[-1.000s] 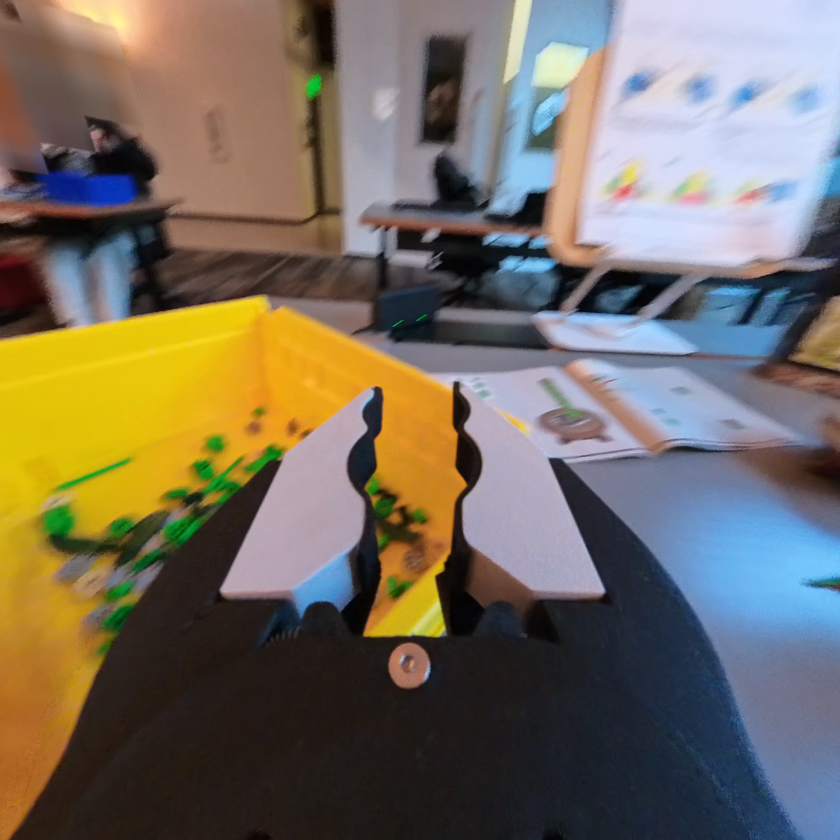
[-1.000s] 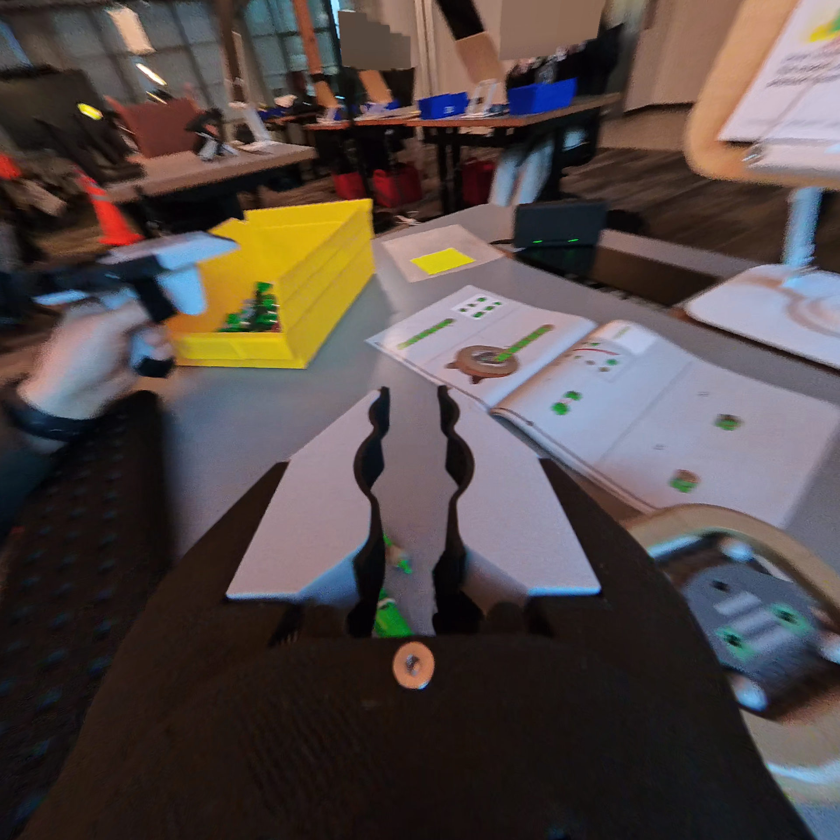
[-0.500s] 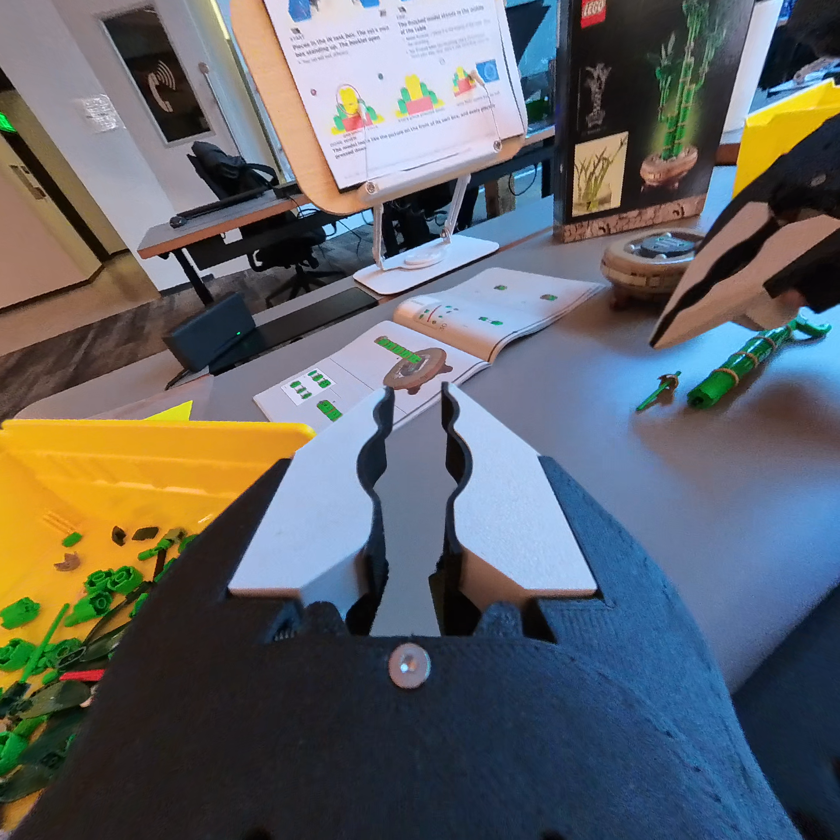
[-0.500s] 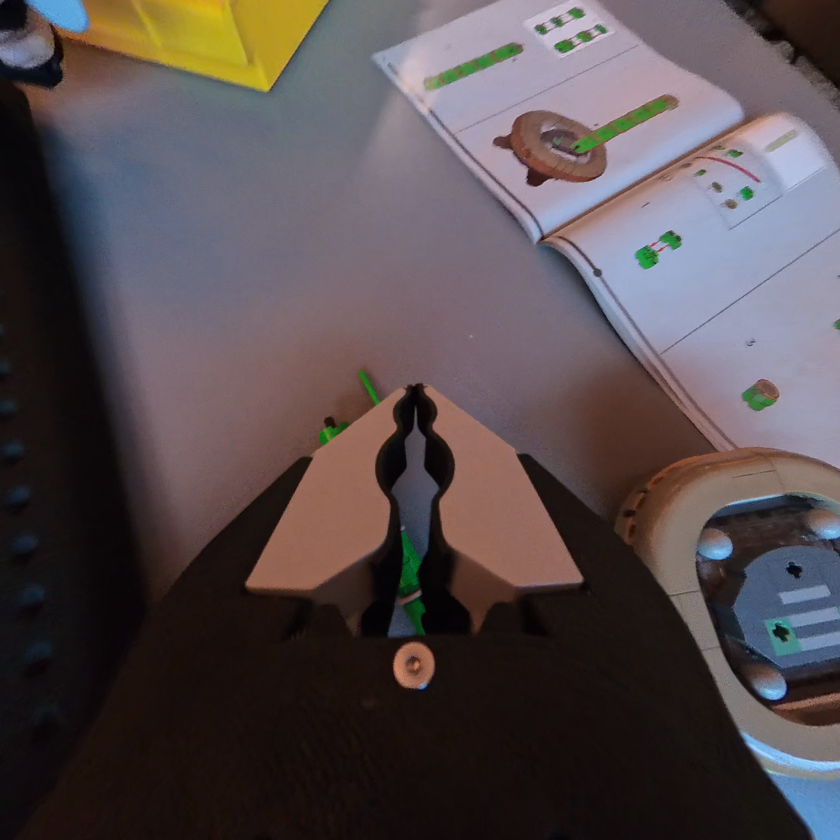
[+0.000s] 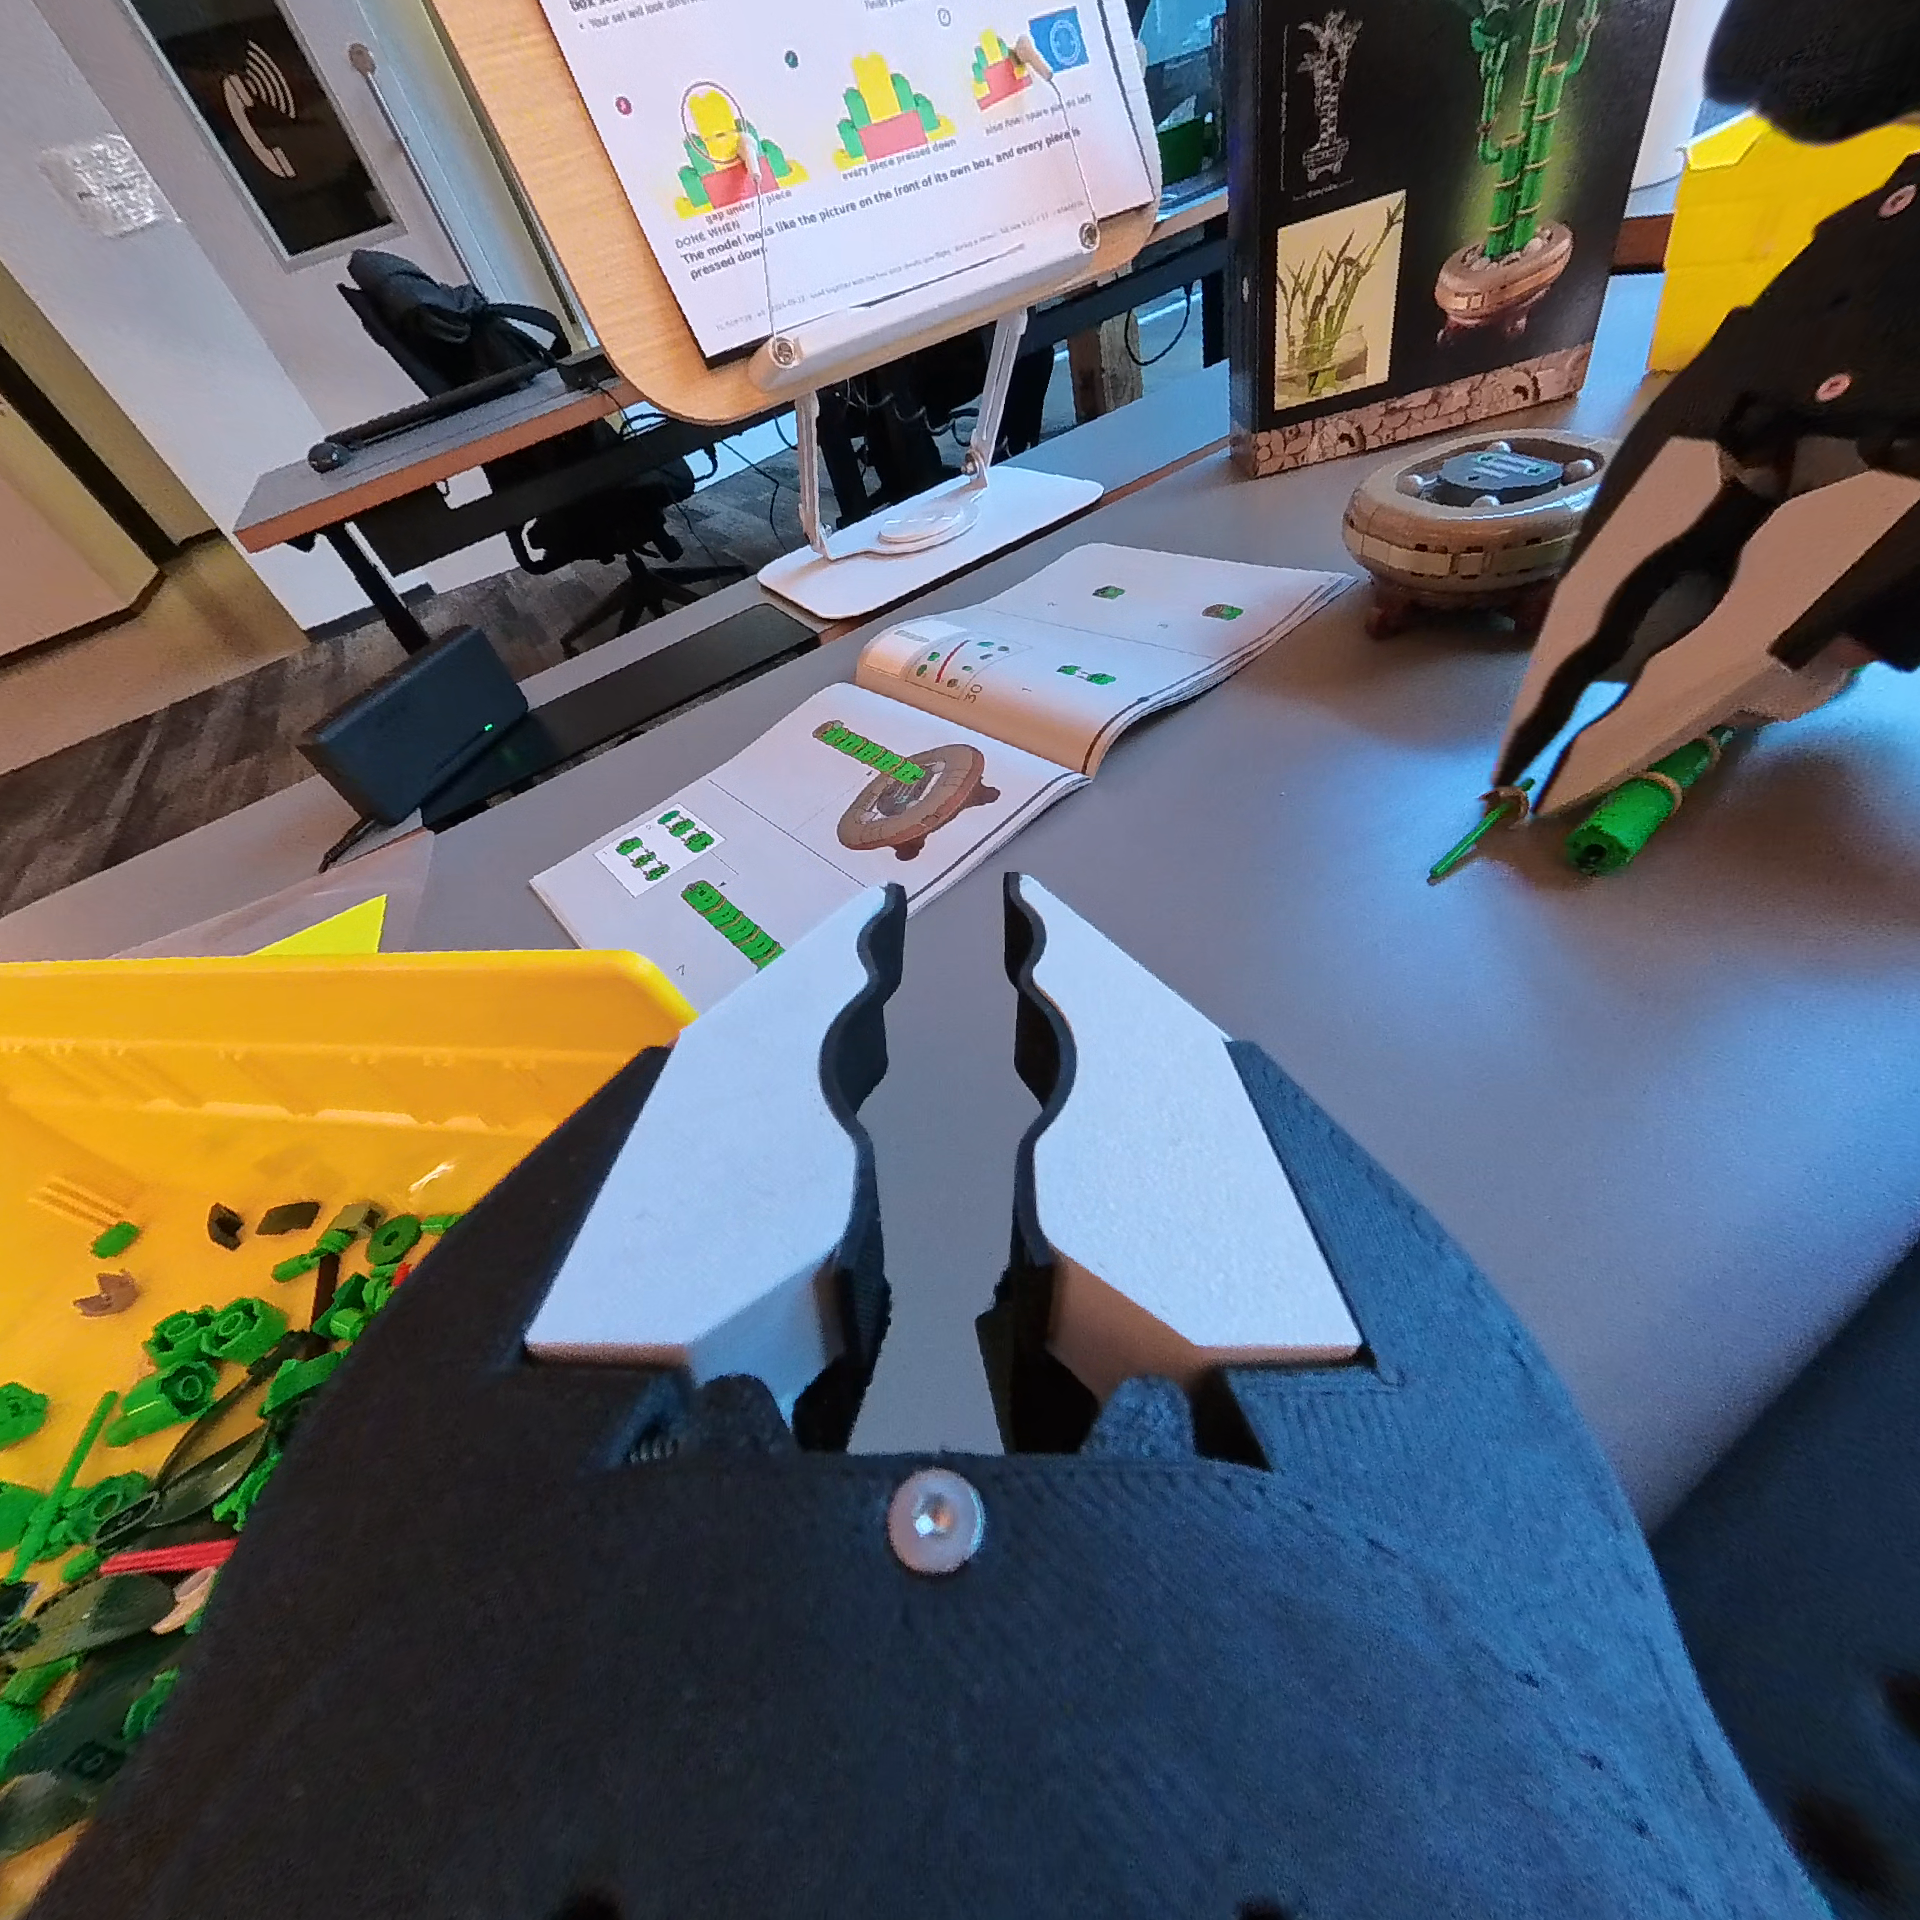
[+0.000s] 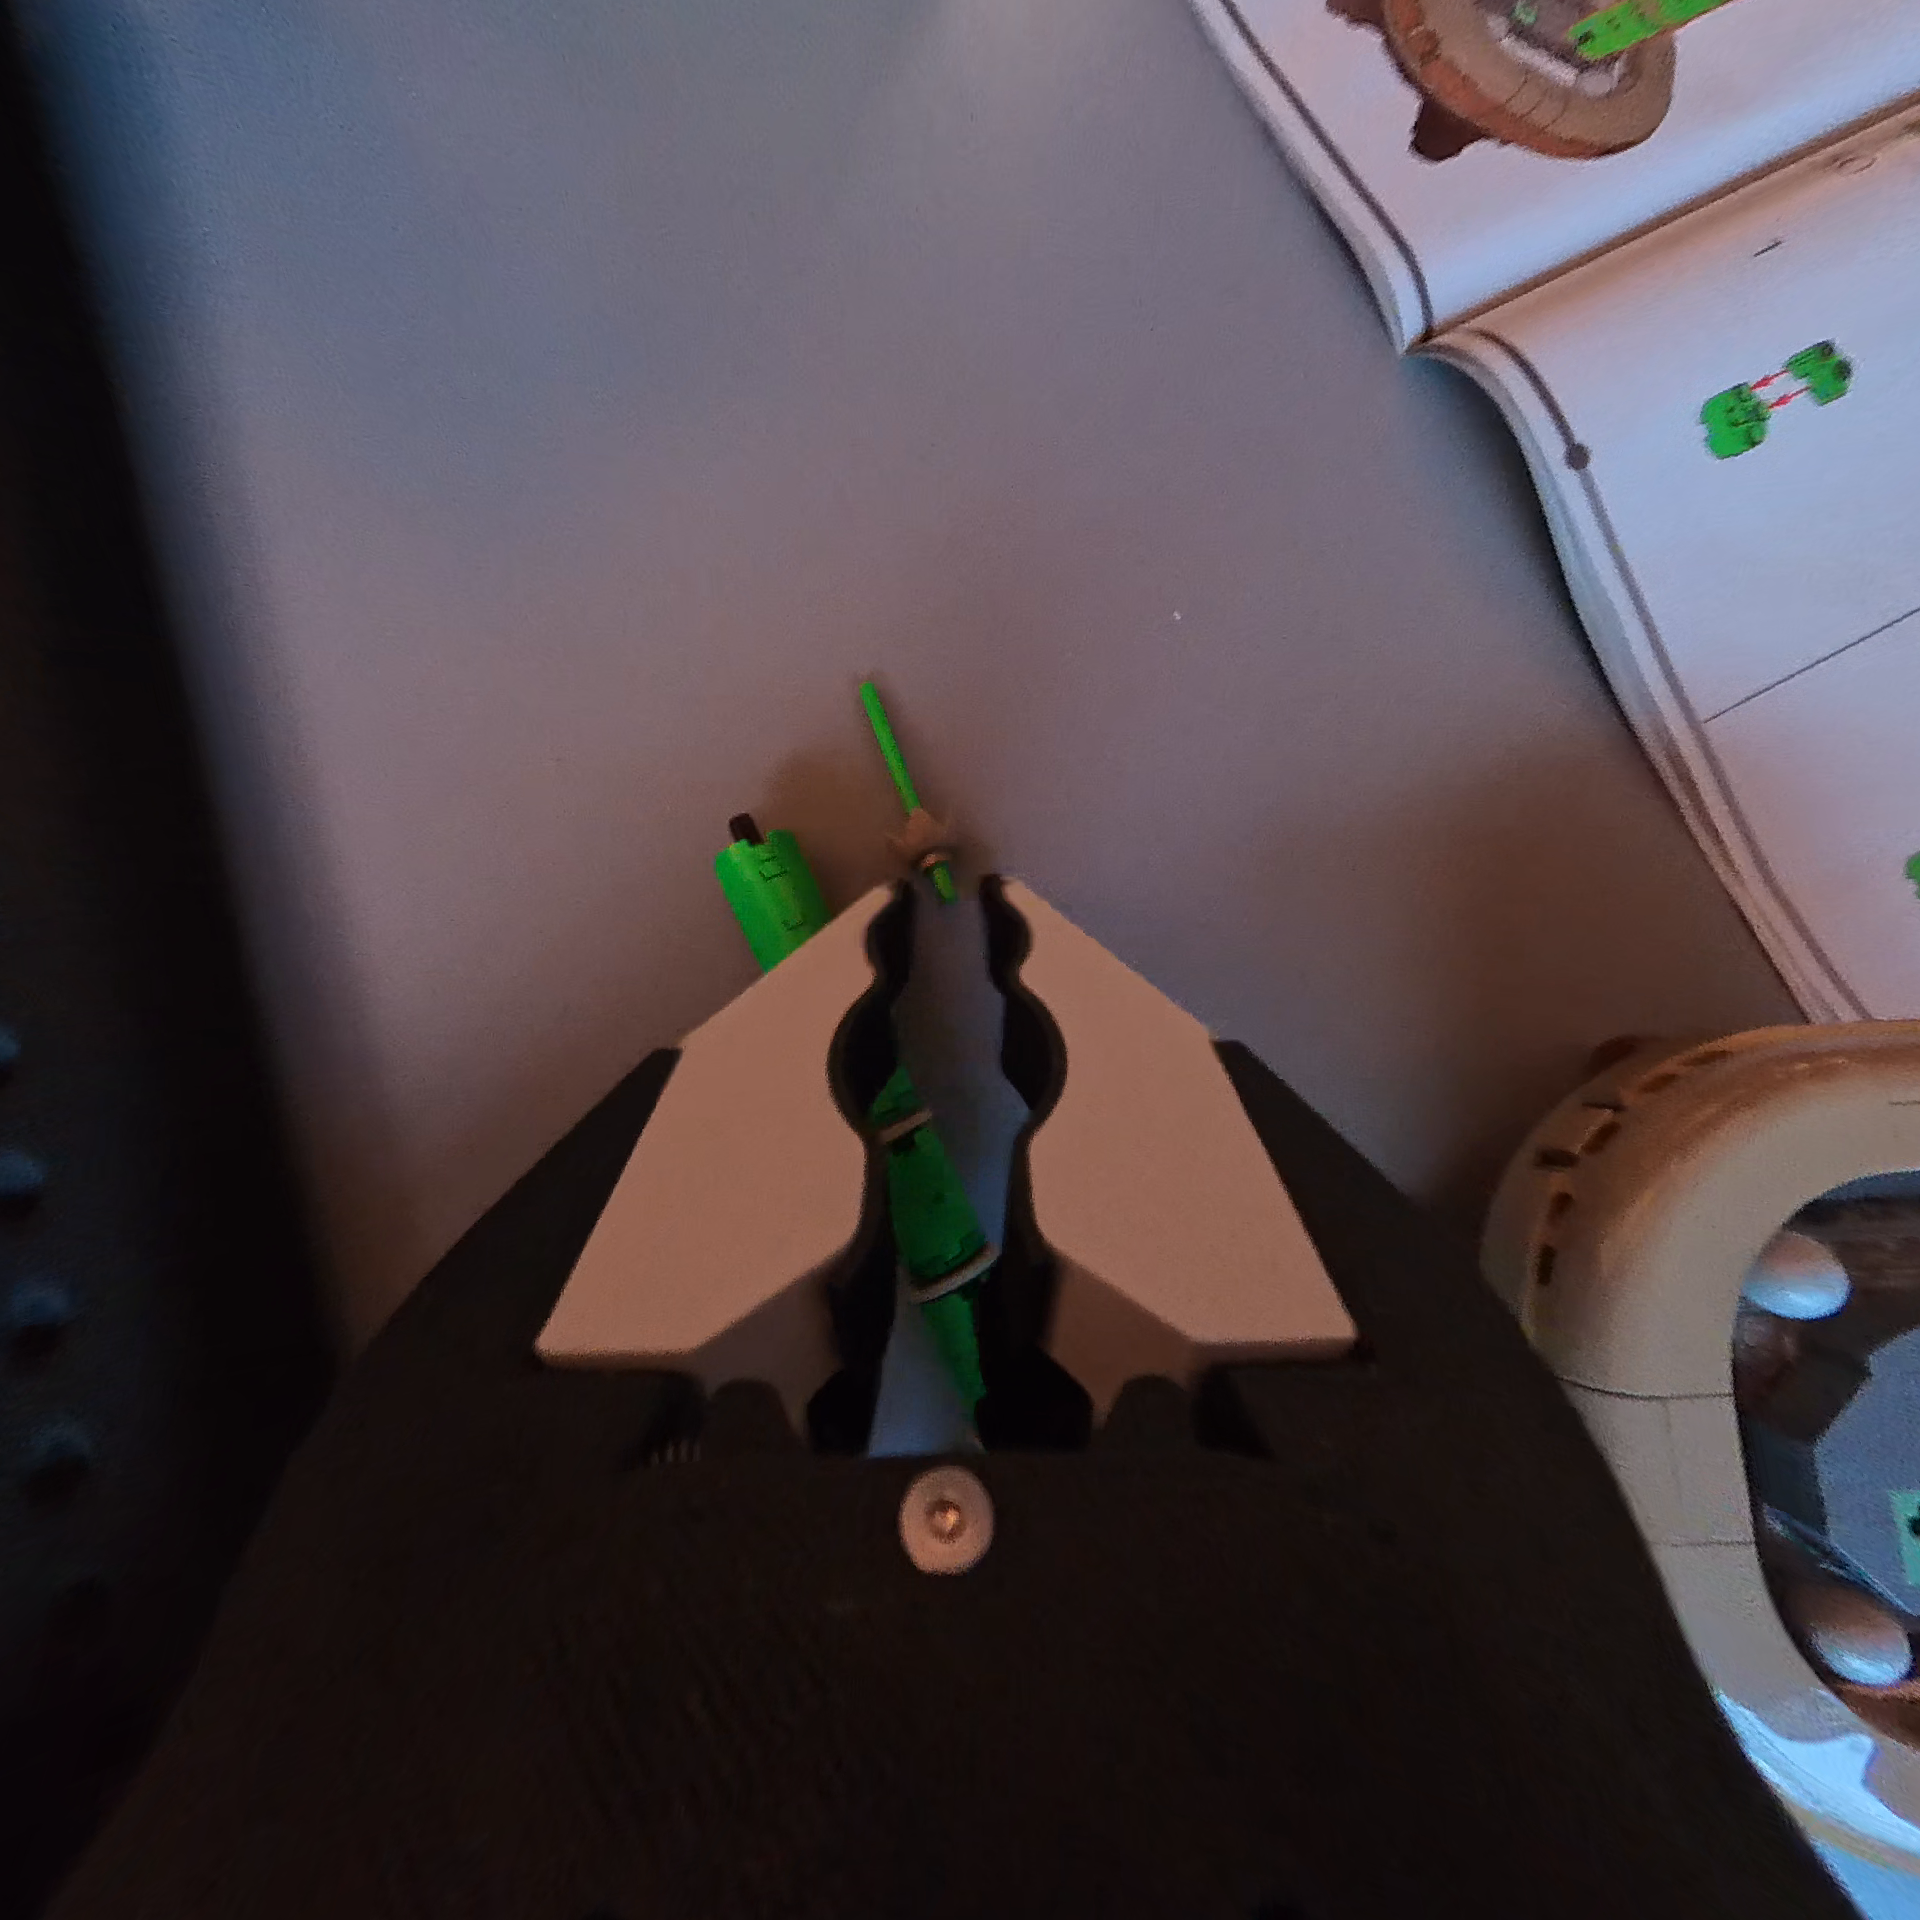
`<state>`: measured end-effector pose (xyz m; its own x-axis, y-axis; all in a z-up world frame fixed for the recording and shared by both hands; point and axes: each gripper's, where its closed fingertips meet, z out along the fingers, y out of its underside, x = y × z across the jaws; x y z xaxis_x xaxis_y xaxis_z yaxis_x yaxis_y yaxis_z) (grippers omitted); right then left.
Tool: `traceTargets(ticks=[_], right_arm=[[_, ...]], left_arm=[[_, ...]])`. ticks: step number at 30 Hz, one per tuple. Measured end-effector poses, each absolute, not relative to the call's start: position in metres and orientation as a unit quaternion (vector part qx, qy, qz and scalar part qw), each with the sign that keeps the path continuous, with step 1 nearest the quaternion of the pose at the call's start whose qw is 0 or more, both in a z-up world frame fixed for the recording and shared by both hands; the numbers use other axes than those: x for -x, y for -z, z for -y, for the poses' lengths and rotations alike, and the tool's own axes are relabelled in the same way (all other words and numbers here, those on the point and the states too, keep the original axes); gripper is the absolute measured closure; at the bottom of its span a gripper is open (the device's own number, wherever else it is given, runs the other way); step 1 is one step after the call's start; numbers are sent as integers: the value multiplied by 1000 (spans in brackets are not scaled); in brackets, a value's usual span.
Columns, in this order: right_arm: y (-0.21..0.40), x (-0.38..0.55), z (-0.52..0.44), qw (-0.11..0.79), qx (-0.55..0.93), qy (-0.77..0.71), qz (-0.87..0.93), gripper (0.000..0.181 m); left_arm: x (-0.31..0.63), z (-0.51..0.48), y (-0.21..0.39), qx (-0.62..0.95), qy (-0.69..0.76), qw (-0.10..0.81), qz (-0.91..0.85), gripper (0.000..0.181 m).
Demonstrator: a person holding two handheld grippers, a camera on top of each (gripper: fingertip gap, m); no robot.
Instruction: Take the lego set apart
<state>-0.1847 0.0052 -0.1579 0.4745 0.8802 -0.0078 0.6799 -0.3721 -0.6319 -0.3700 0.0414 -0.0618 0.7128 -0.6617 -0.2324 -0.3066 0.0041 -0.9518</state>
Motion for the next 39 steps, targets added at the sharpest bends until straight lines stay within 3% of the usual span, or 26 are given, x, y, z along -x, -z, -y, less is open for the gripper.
traceTargets(ticks=[1,7,11,18,26,30,39], right_arm=[[158,187,-2,282,806,-182,488,179],[119,213,2,383,729,-192,534,180],[94,245,26,460,623,-174,608,180],[94,270,46,479,564,-151,656,180],[91,282,56,488,541,-152,668,180],[91,285,59,490,534,-157,672,180],[89,284,67,471,541,-191,670,180]], left_arm=[[370,-41,62,691,145,615,-351,164],[349,-25,67,687,233,580,-372,163],[317,14,67,665,405,478,-406,138],[287,47,88,631,372,443,-517,130],[274,57,92,601,326,461,-566,149],[274,63,92,579,314,470,-587,169],[274,69,87,559,307,480,-603,170]])
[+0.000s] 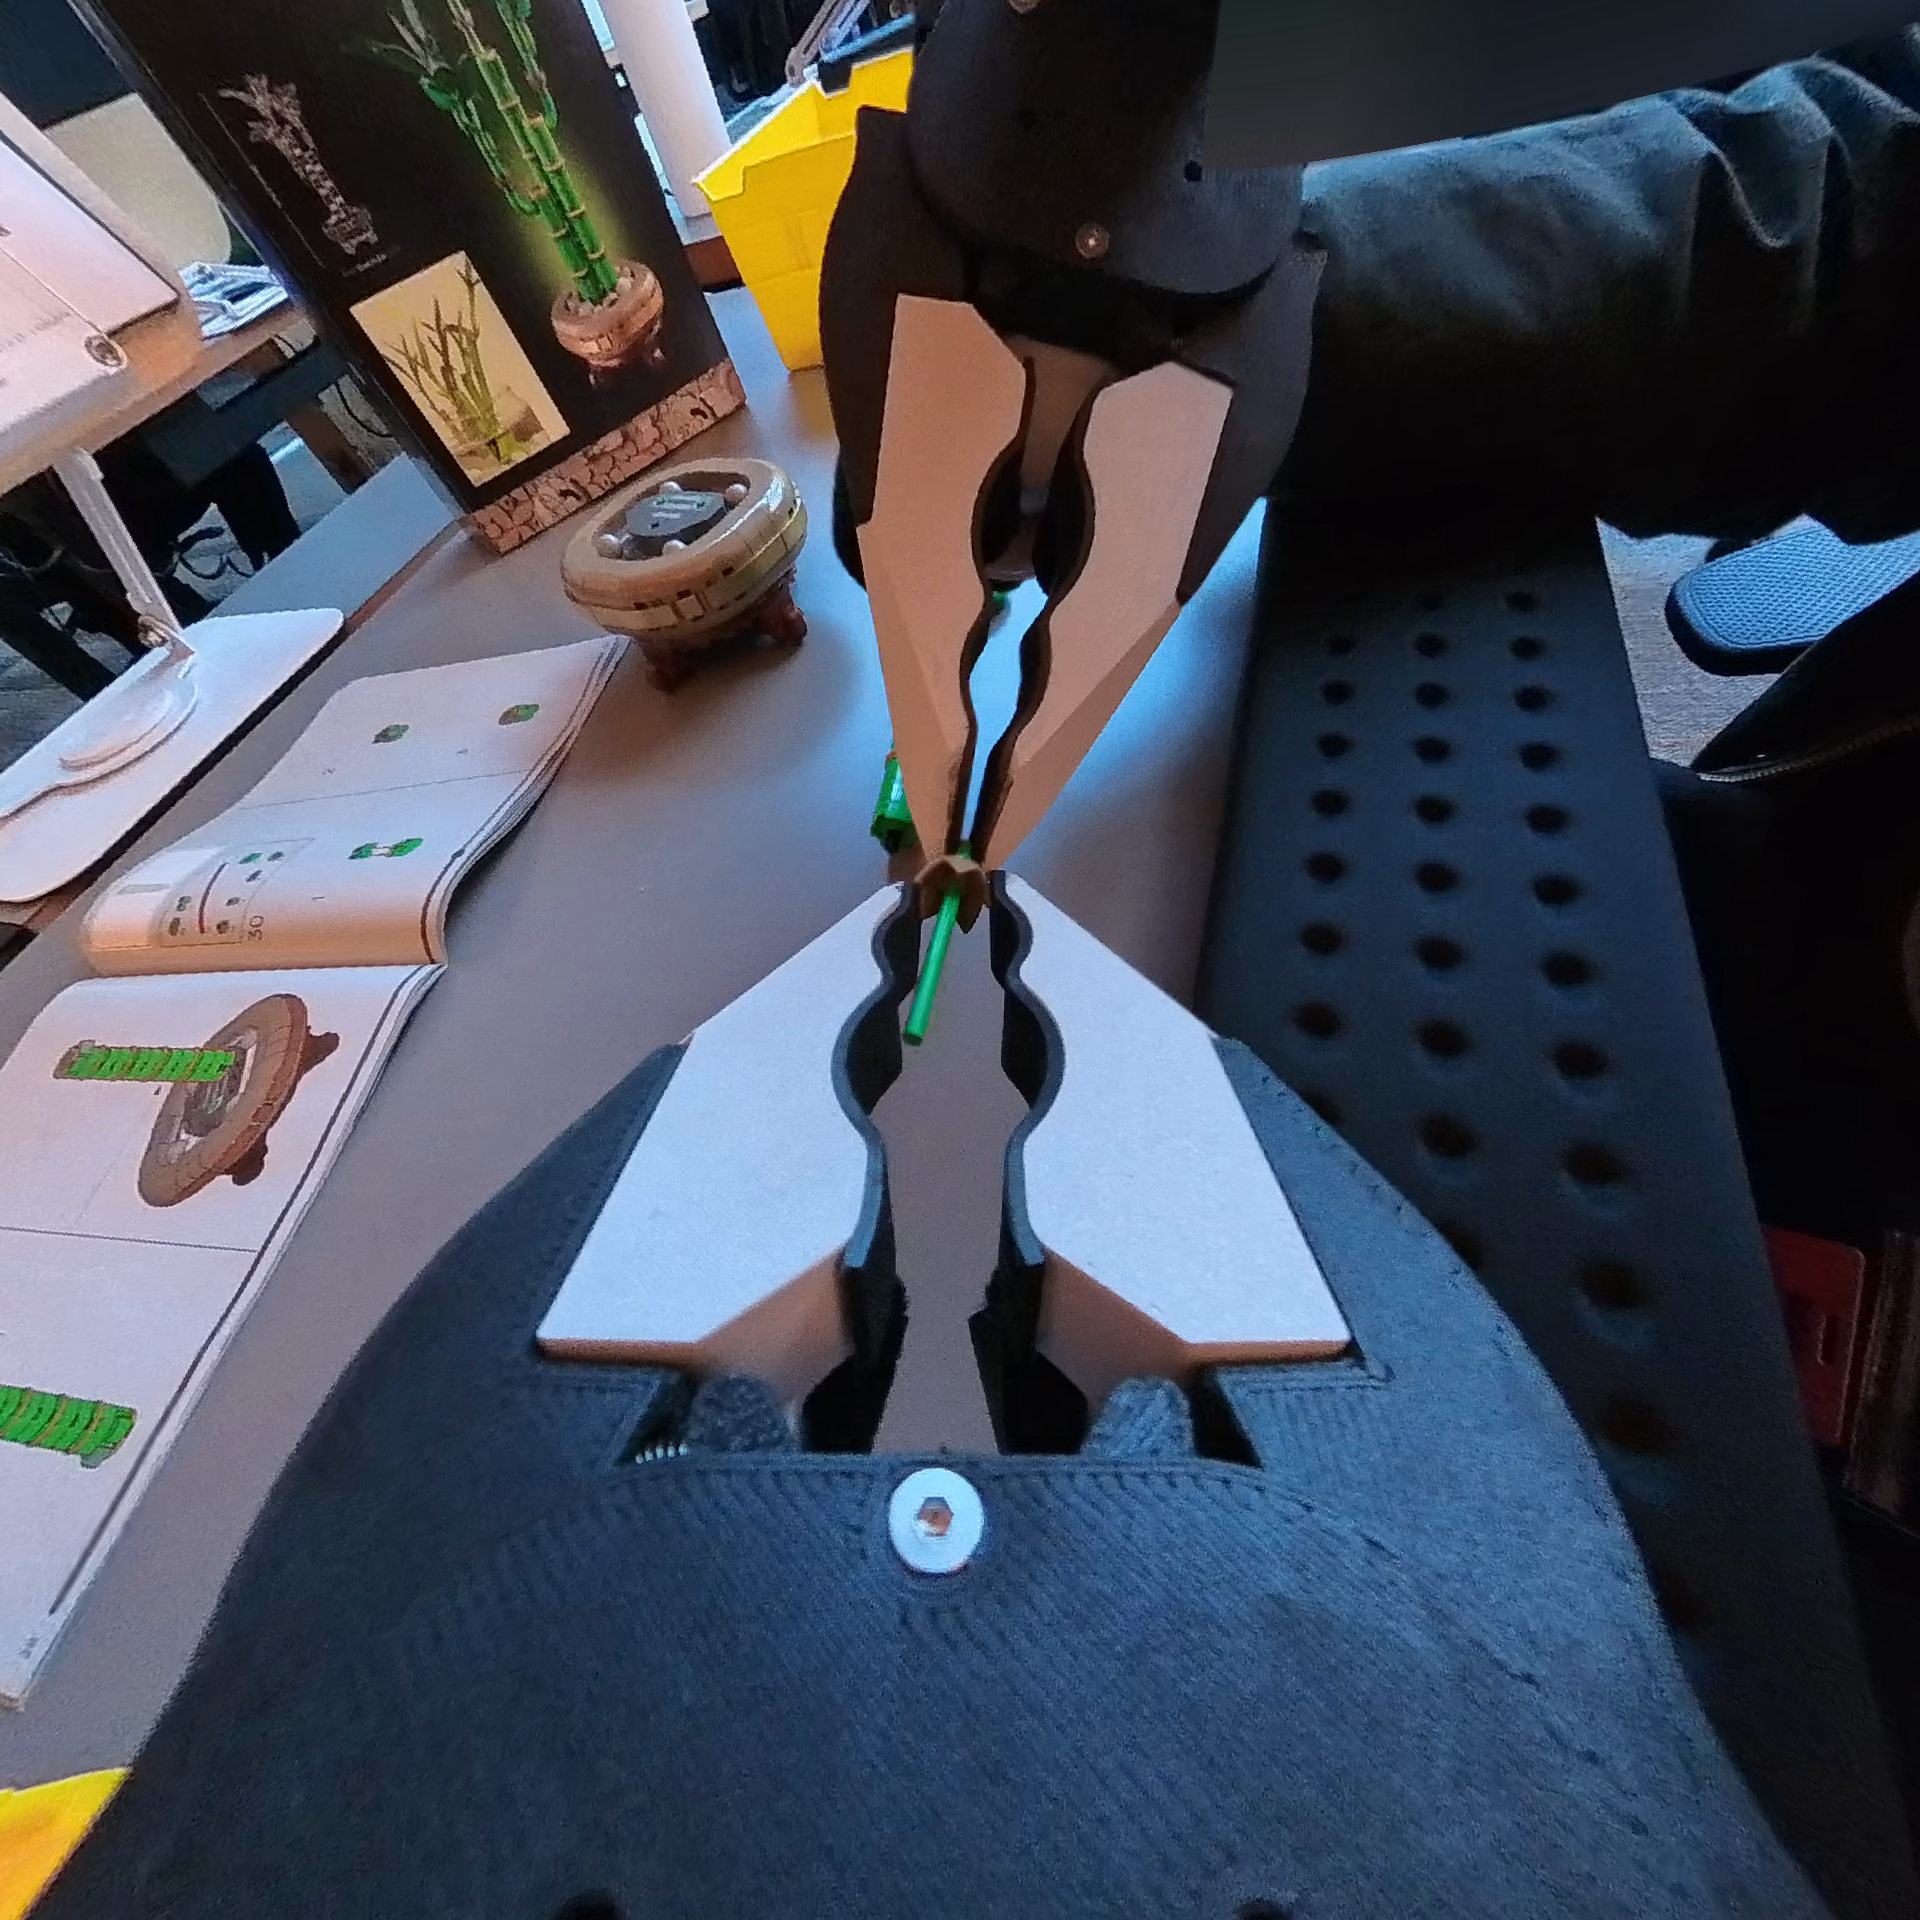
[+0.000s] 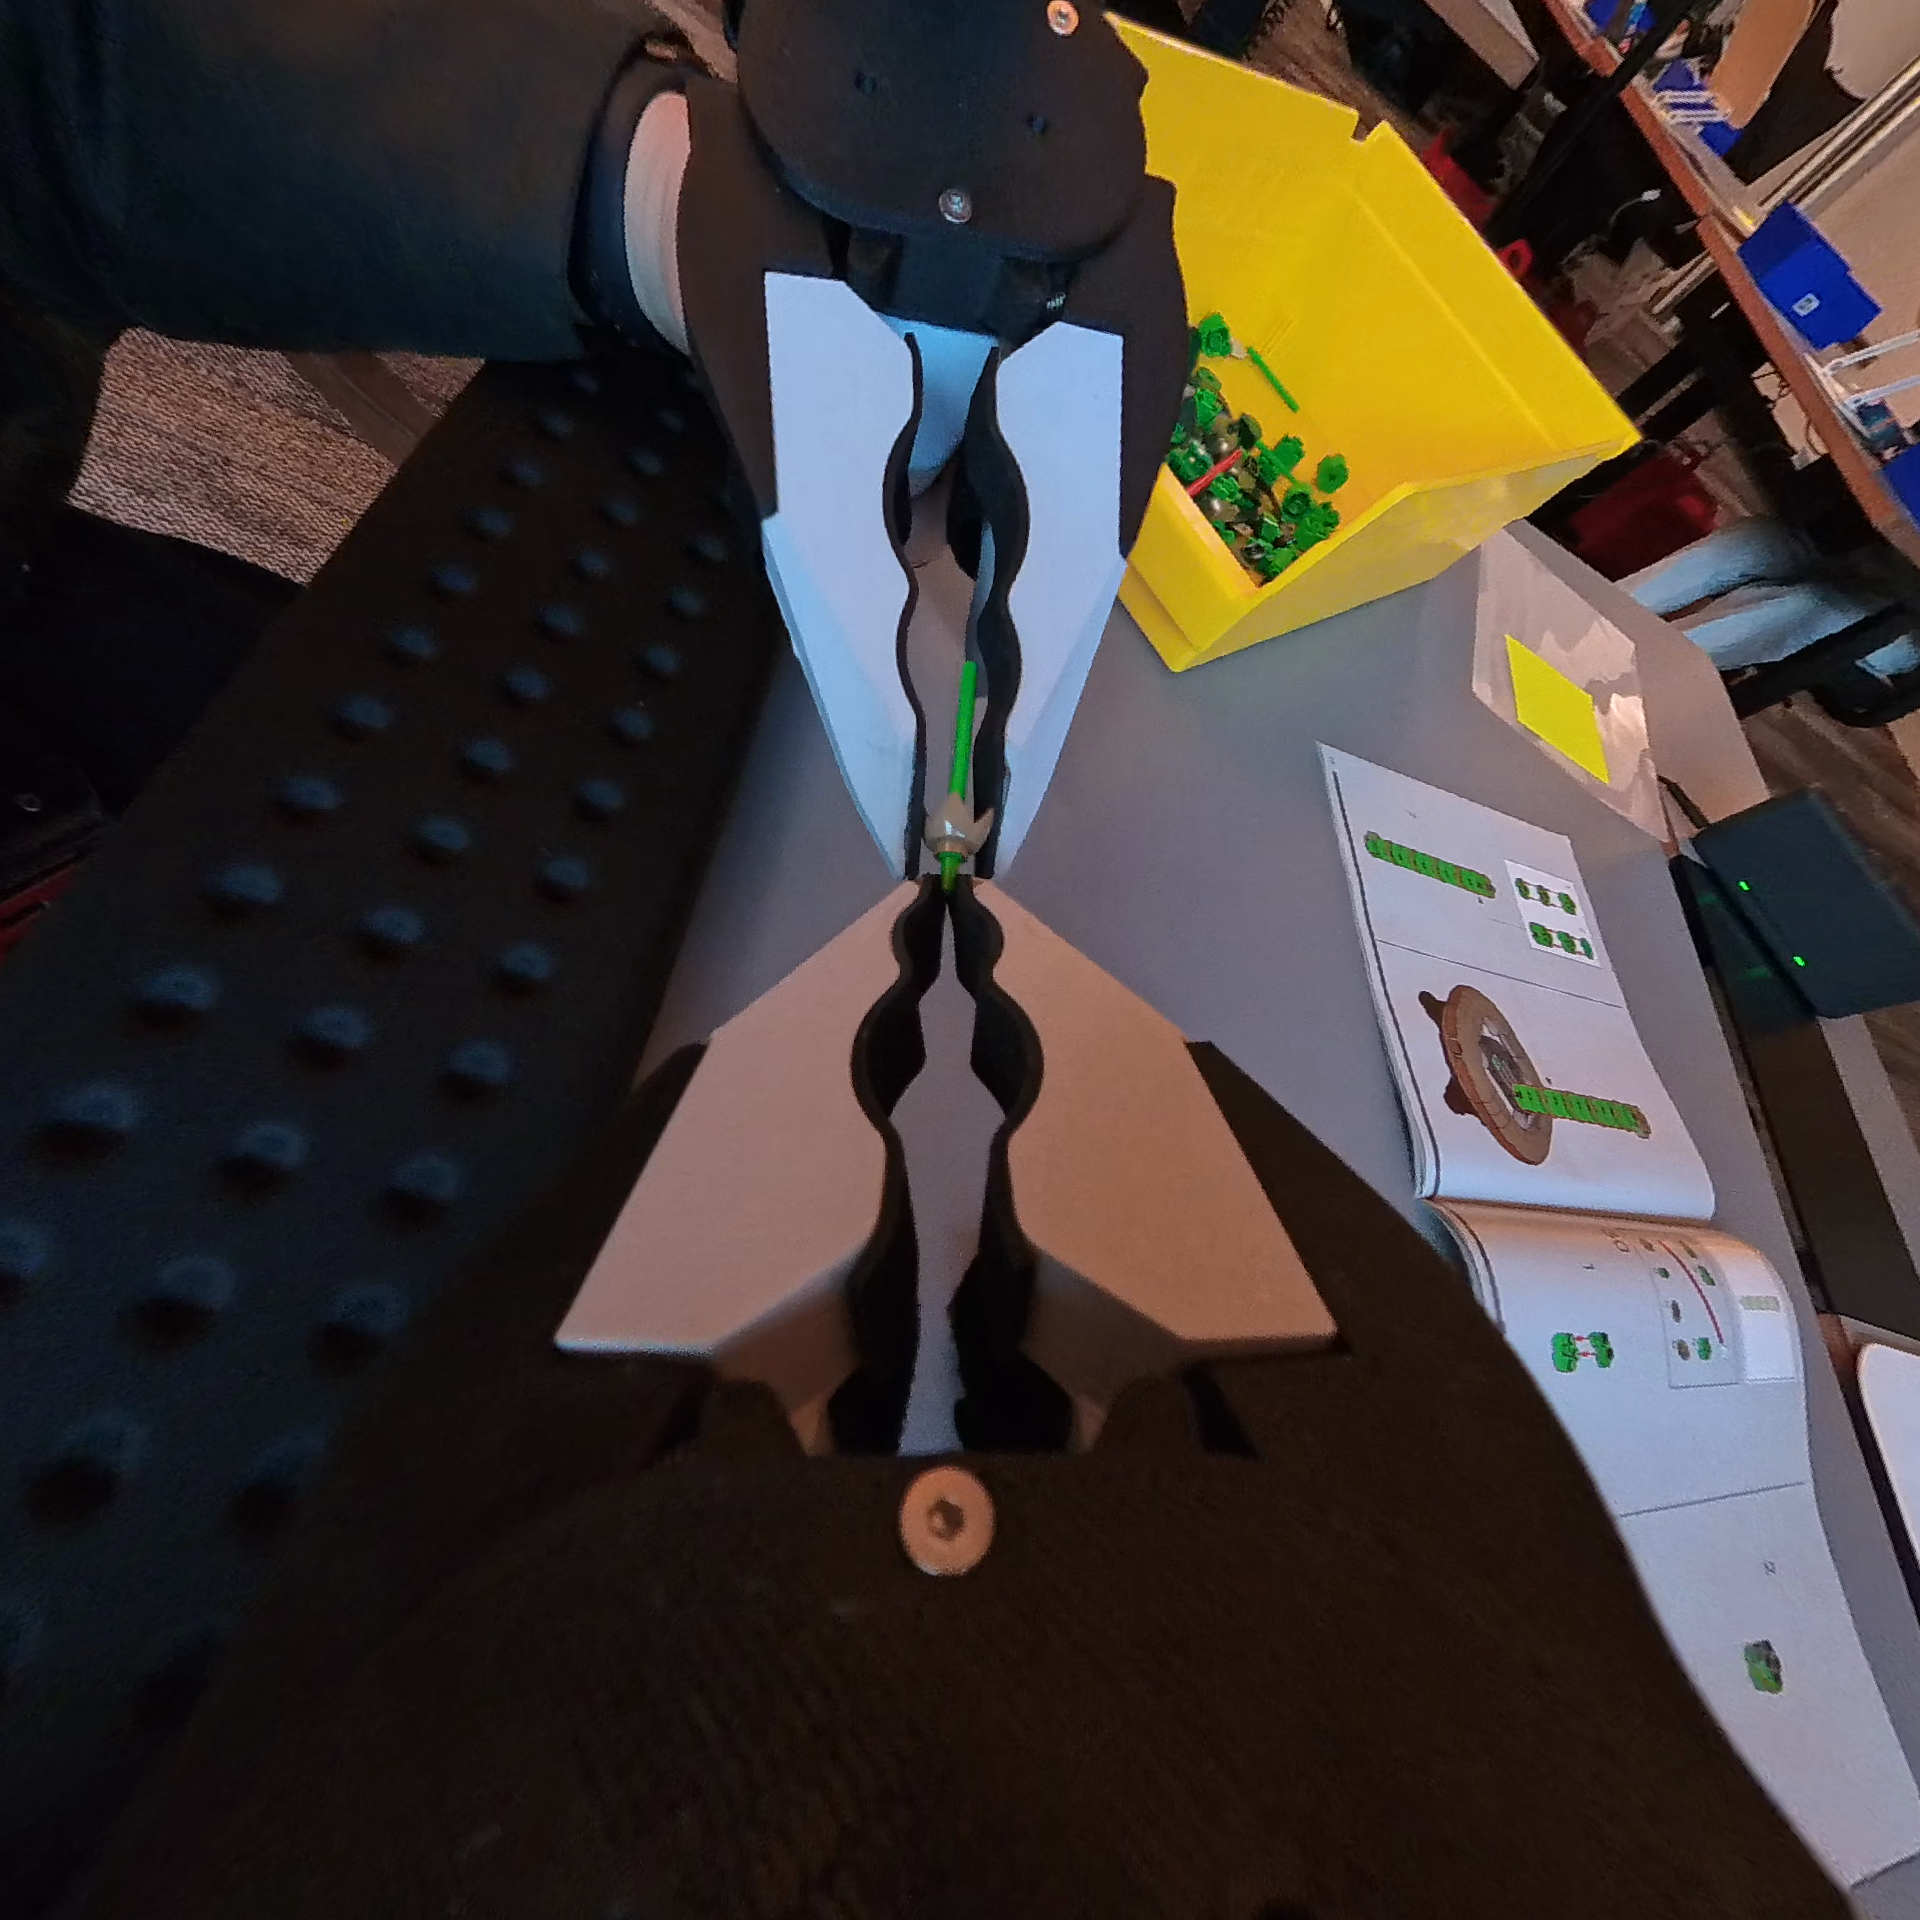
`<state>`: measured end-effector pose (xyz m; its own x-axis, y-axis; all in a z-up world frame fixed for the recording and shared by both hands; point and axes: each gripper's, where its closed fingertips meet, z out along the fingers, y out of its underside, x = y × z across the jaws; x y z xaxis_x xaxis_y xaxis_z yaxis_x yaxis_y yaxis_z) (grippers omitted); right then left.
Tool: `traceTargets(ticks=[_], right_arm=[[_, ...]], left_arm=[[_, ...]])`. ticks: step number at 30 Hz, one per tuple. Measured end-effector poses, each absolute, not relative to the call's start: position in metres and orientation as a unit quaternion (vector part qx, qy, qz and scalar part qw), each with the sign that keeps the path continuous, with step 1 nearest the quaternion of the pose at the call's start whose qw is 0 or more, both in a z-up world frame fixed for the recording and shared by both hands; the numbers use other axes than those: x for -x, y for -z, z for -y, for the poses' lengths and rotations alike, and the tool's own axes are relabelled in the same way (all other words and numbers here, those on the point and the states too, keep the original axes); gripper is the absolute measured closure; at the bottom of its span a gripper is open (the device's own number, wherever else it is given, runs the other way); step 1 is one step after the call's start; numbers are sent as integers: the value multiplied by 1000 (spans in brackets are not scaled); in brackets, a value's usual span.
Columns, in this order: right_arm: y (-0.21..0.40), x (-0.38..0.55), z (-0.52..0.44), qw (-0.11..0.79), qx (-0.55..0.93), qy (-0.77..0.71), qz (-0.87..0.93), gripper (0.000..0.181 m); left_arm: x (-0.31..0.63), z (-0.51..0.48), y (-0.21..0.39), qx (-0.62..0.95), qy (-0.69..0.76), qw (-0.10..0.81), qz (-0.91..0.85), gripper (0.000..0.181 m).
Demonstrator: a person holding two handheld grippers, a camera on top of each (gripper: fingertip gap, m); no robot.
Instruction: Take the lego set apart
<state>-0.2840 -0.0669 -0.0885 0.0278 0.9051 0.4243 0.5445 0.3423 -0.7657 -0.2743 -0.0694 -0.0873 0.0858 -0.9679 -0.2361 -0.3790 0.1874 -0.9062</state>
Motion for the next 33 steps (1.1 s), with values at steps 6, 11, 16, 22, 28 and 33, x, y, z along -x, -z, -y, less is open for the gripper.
traceTargets(ticks=[6,11,16,22,28,33], right_arm=[[82,271,61,477,552,-199,654,180],[89,269,61,464,558,-201,658,180],[93,285,68,466,539,-183,678,180],[93,286,68,466,545,-190,671,180],[90,287,71,463,545,-206,668,180],[86,285,74,456,547,-225,665,180]], left_arm=[[281,65,87,563,304,484,-597,181],[279,61,84,570,316,496,-574,143],[274,73,86,549,317,489,-599,169],[274,73,89,546,307,491,-606,164],[274,76,88,536,292,495,-618,169],[274,78,84,536,307,488,-617,170]])
